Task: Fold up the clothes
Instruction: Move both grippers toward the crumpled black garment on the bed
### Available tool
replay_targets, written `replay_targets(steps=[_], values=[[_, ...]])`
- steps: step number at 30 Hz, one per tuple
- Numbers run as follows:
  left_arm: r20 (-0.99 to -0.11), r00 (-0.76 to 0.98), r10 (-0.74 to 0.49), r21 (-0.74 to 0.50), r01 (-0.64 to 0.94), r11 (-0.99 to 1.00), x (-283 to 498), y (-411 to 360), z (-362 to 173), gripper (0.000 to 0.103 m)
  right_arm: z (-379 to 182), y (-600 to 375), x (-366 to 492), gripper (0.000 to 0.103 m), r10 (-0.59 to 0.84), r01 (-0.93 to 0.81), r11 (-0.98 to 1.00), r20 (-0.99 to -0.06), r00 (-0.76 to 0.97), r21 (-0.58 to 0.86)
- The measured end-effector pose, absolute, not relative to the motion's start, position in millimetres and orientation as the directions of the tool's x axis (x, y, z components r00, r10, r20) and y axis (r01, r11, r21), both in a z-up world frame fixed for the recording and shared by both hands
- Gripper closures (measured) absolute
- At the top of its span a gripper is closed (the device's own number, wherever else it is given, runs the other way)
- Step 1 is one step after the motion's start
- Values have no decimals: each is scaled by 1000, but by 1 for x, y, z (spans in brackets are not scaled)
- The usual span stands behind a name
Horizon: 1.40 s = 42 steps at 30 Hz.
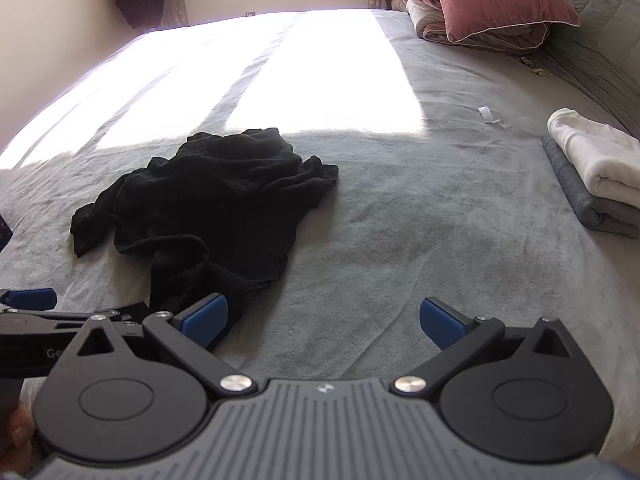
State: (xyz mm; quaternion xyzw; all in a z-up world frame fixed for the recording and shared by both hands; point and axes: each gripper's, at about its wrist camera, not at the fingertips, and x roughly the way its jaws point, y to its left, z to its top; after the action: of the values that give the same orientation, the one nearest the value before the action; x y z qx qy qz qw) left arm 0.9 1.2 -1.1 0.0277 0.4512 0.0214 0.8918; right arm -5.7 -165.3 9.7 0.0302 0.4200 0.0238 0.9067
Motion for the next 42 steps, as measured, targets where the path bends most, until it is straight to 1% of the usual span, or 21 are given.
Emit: replay_targets(steps=[7, 14, 18, 26, 42], values=[[-804, 590, 72, 63, -36, 997, 4, 5, -5, 1, 5, -149, 6, 0, -70, -13, 995, -768, 637, -101], [-804, 590, 74, 62, -40, 997, 8, 4, -2, 1, 2, -155, 0, 0, 18, -31, 1000, -763, 646, -3], [-798, 596, 83, 73, -42, 996, 8, 6, 0, 1, 3, -152, 4, 0, 17, -24, 1000, -758, 652, 2], [-799, 591, 106, 89, -58, 994, 8, 18, -1, 1, 0, -152, 10, 0, 51, -24, 999, -776, 629, 46], [-804, 585, 107, 87, -63, 994, 8, 26, -2, 1, -2, -148, 11, 0, 54, -41, 998, -781, 622, 37]])
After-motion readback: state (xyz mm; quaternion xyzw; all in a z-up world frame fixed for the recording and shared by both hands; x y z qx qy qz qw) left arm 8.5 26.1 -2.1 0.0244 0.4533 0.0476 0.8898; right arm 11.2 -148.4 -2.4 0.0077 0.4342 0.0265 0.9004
